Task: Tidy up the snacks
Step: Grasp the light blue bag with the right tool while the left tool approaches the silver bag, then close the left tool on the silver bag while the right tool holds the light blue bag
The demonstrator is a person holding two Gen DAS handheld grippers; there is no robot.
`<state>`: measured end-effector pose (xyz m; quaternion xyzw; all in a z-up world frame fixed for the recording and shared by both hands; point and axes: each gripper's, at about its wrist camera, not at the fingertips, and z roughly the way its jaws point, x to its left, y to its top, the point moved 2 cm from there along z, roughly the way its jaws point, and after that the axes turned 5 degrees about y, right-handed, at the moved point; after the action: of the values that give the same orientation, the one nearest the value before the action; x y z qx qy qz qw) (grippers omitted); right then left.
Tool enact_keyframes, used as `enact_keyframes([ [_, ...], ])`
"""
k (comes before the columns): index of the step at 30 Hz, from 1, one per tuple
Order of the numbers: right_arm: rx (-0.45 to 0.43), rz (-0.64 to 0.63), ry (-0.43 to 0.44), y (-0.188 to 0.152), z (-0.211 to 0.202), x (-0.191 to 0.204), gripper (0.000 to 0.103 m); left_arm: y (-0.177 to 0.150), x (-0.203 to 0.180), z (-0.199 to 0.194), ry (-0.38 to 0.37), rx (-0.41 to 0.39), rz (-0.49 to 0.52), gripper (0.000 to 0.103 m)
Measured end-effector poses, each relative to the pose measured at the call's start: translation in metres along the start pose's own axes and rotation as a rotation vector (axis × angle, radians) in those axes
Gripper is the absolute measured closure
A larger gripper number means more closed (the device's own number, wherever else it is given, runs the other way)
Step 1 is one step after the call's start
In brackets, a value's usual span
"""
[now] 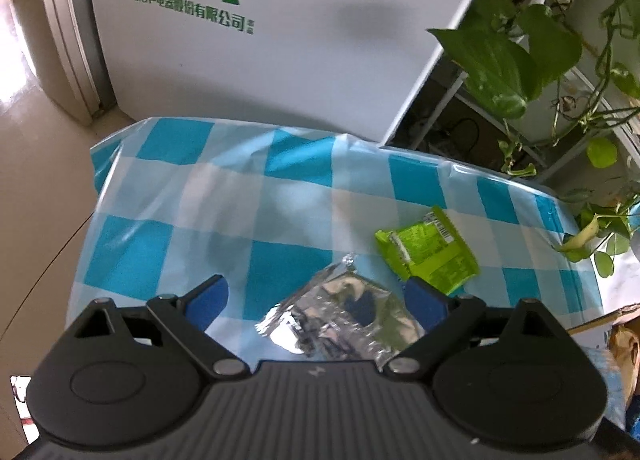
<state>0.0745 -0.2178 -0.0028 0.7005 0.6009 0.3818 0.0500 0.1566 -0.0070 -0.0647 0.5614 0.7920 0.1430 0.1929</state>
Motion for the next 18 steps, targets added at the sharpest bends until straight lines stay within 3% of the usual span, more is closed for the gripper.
enact_keyframes([
  [10, -0.038, -0.011, -0.012, 0.006, -0.011, -0.009, 0.042, -0.01, -0.017, 0.015, 0.071, -0.002, 0.095, 0.005],
  [14, -0.031, -0.027, -0.021, 0.005, -0.012, -0.012, 0.042, -0.017, -0.011, 0.006, 0.092, -0.007, 0.163, 0.005],
  [18, -0.019, -0.035, -0.019, 0.003, -0.013, -0.012, 0.042, -0.02, 0.003, 0.0, 0.075, 0.016, 0.165, 0.005],
])
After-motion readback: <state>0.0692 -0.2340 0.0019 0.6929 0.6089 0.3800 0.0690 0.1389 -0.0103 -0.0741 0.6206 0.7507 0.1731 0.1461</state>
